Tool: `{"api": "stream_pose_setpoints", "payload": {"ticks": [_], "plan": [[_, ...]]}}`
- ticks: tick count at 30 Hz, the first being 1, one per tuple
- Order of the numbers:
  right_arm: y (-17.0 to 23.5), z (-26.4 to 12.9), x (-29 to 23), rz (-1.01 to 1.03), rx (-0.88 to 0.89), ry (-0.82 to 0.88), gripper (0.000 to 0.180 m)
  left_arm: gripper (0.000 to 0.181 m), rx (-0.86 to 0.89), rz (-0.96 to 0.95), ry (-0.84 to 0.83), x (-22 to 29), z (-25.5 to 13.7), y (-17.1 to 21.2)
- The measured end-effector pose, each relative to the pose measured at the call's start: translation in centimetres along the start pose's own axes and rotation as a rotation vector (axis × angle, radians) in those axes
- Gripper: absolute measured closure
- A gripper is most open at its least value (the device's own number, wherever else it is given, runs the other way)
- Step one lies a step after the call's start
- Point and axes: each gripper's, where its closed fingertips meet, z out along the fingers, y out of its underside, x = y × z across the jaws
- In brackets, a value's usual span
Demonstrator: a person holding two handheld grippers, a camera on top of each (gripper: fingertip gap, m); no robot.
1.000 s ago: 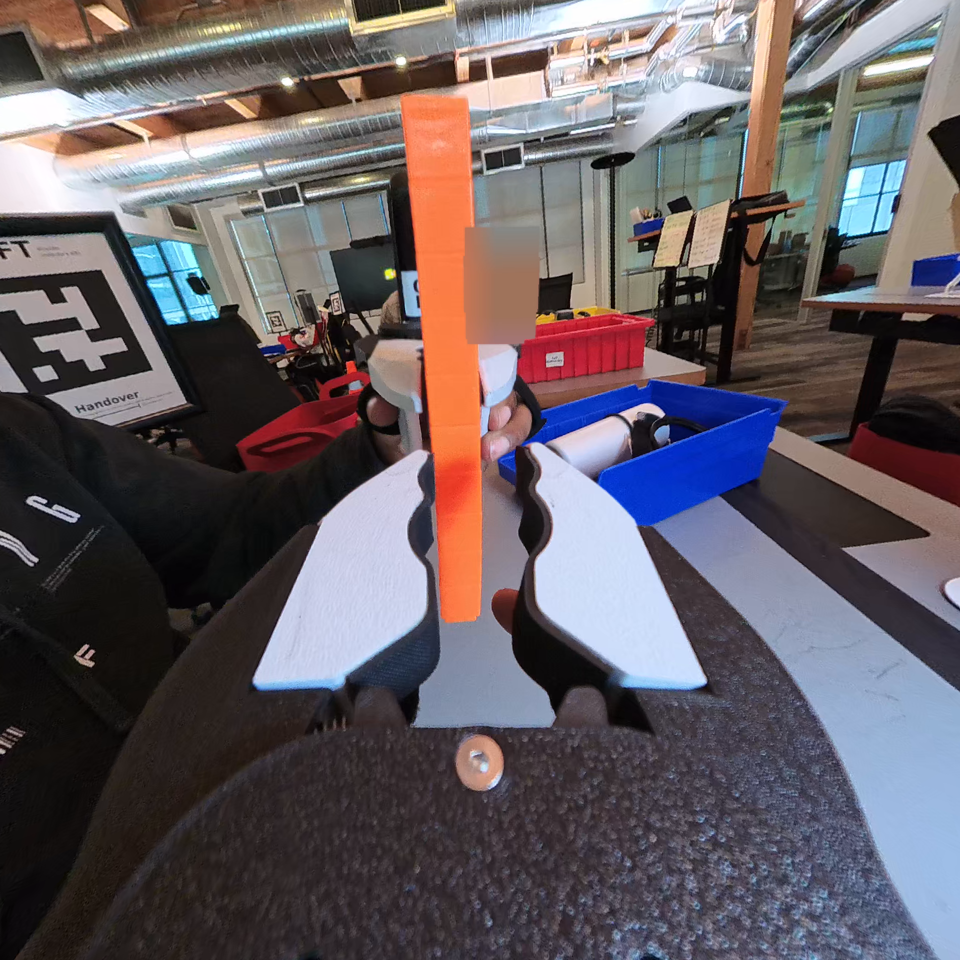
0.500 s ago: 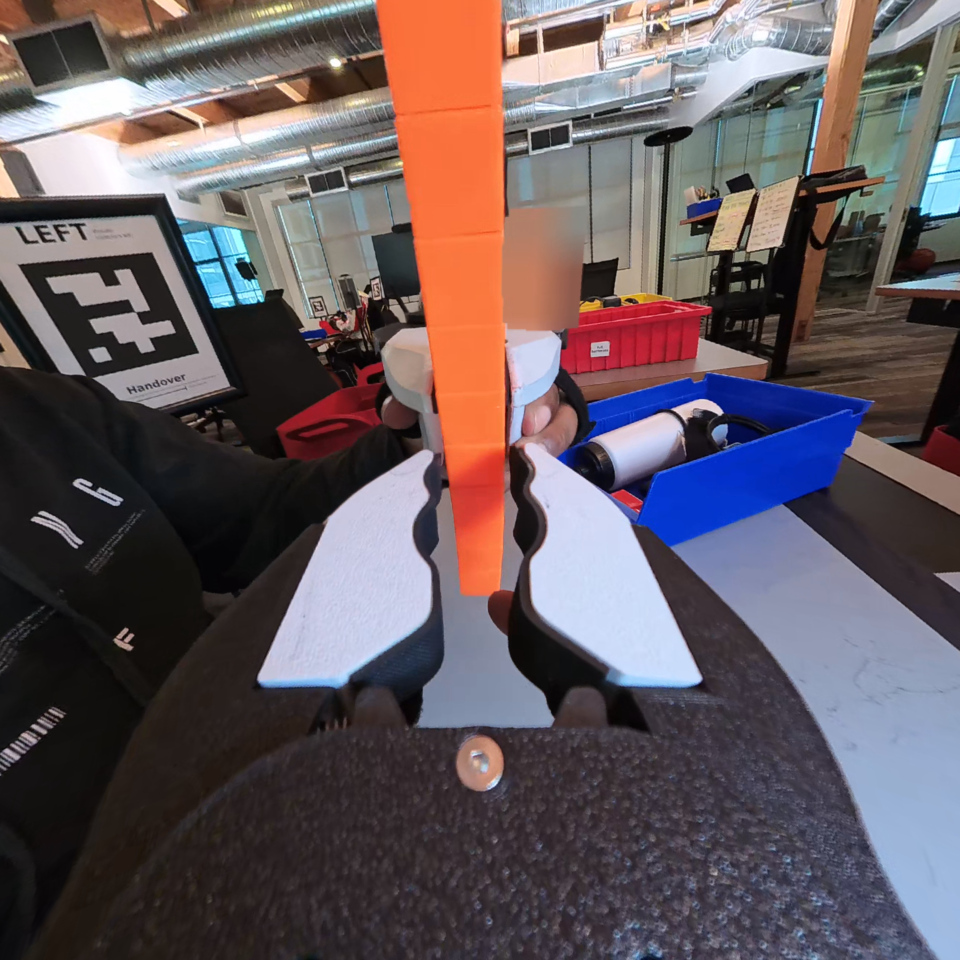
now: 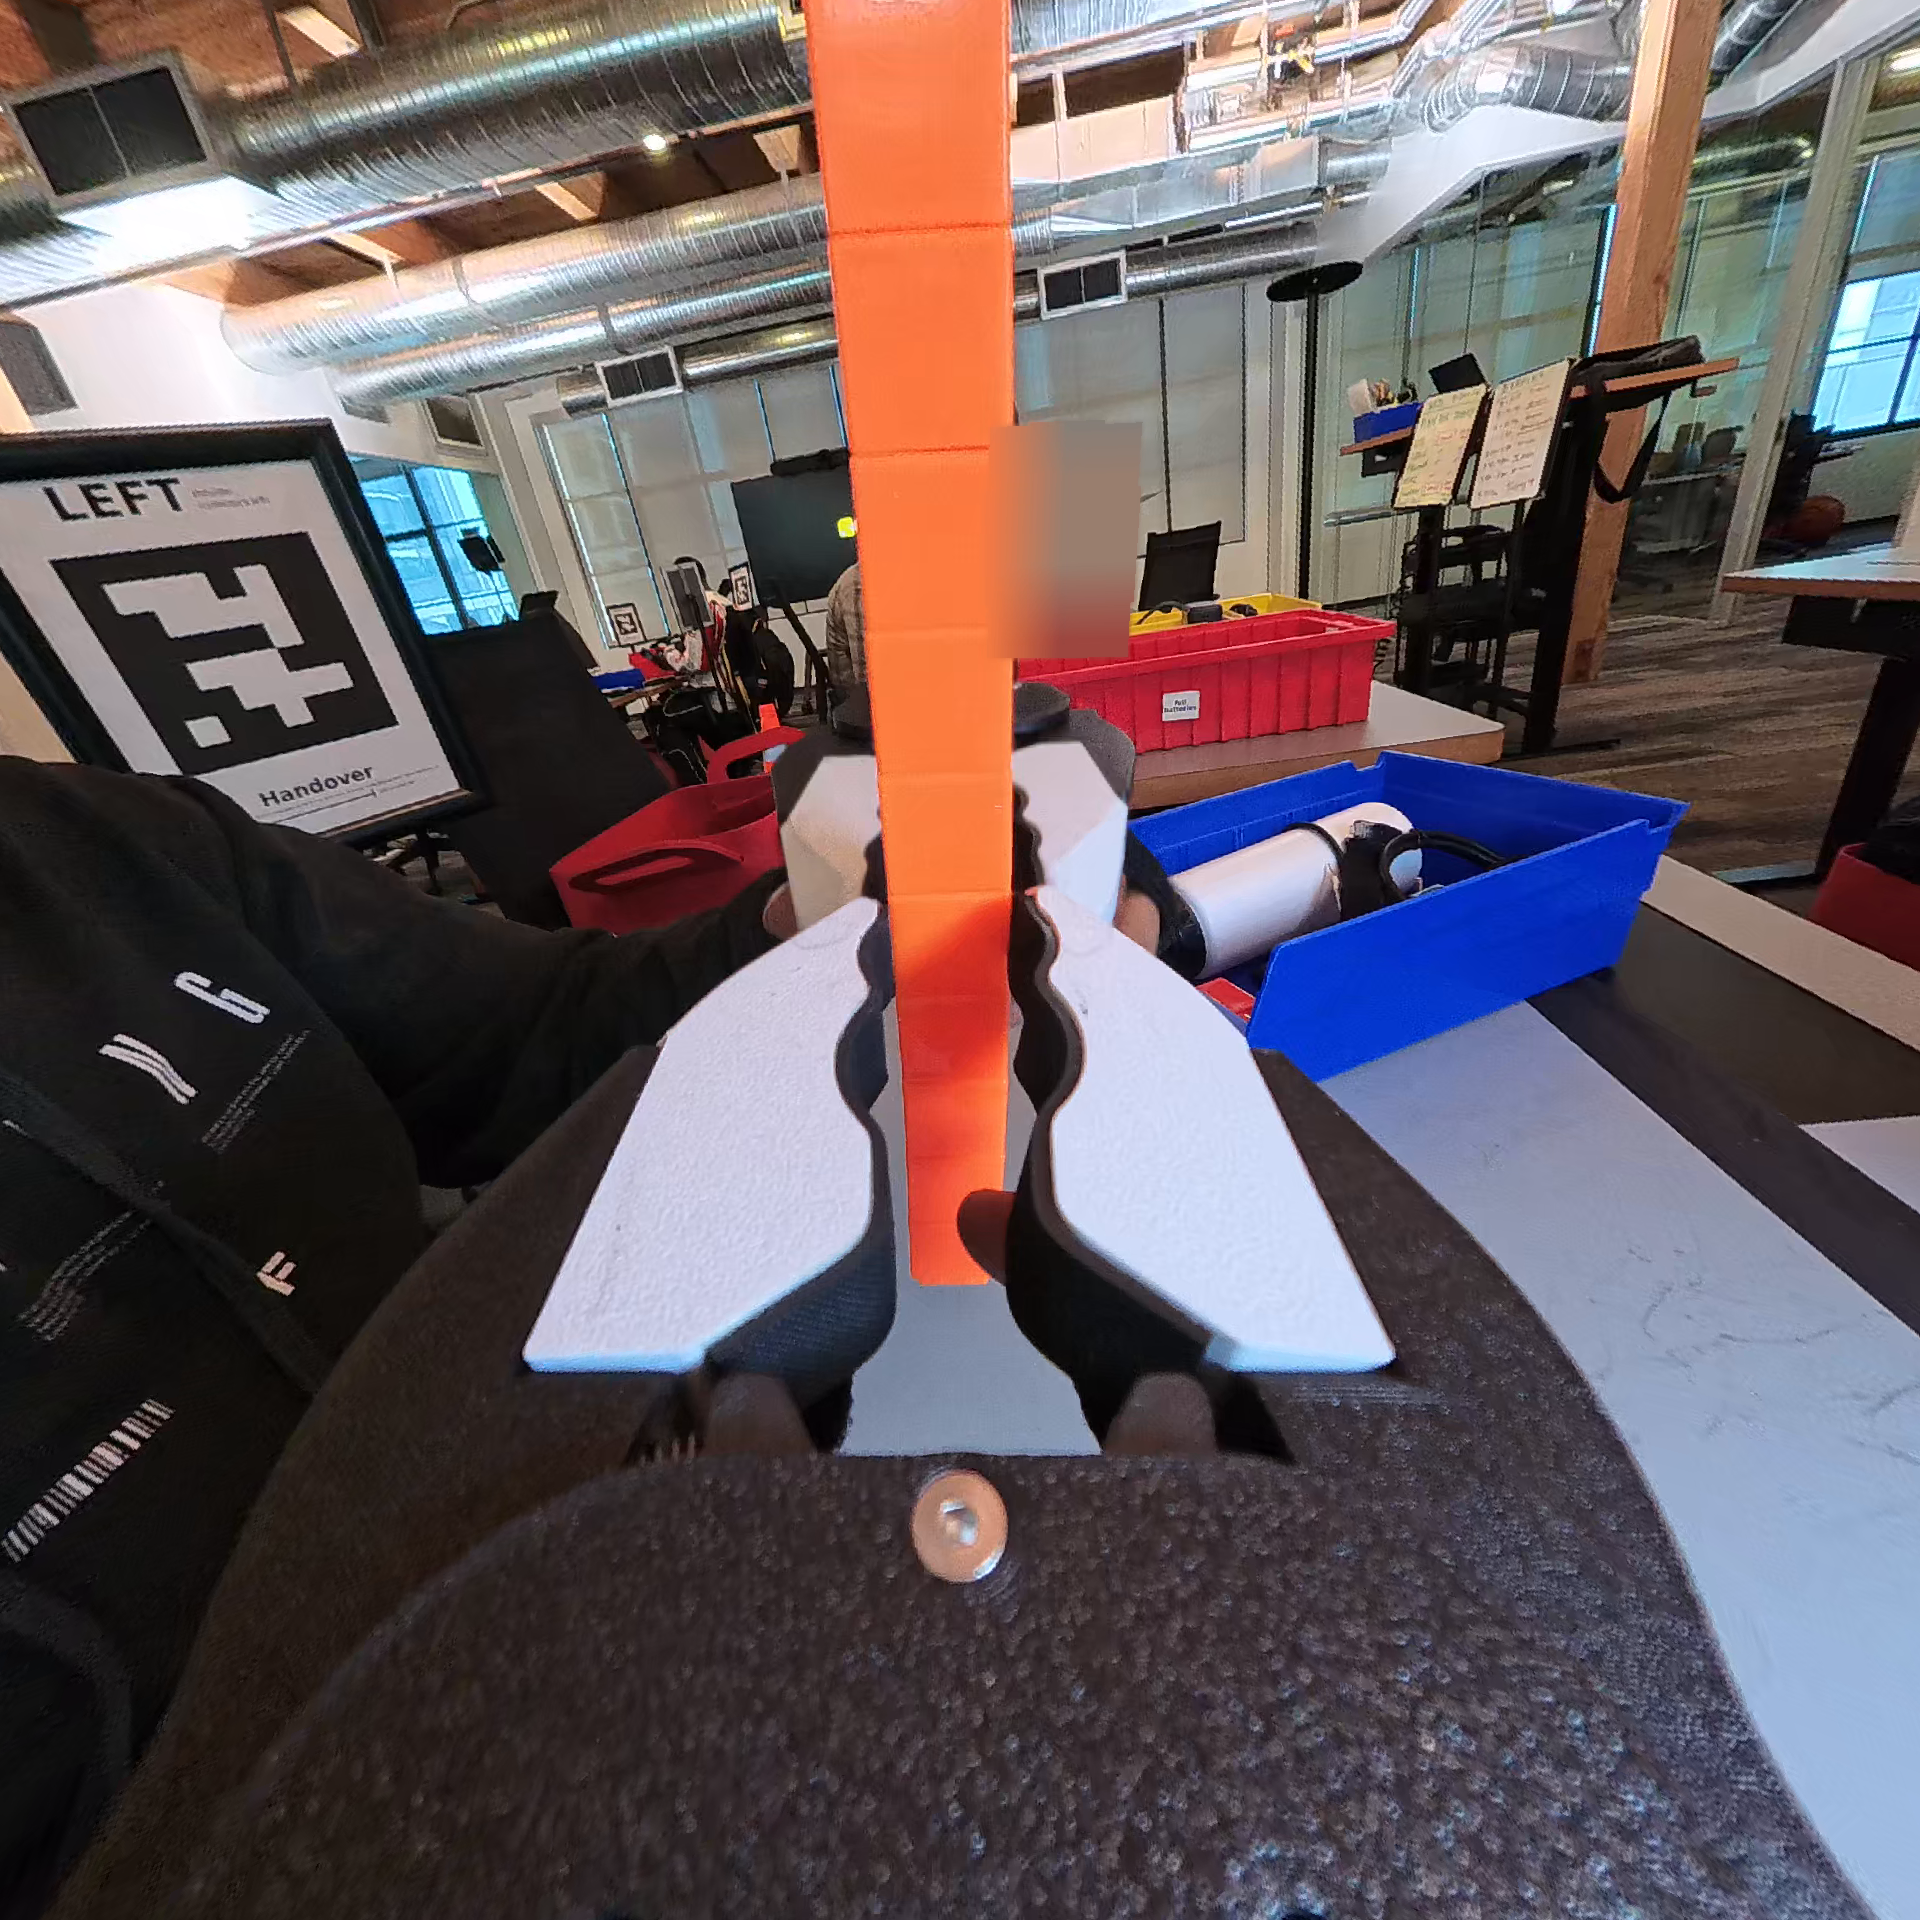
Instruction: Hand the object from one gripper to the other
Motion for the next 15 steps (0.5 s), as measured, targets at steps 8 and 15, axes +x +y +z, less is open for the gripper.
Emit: {"api": "stream_pose_setpoints", "payload": {"ticks": [8,15], "plan": [[0.0,0.4,0.0,-0.005,0.018,0.007,0.158,0.159,-0.014,0.001,-0.011,0.0,0.8,0.4],[-1.0,-0.5,0.5,-0.023,0.053,0.048,0.144,0.159,0.098,-0.002,-0.054,-0.7,-0.8,-1.8]]}}
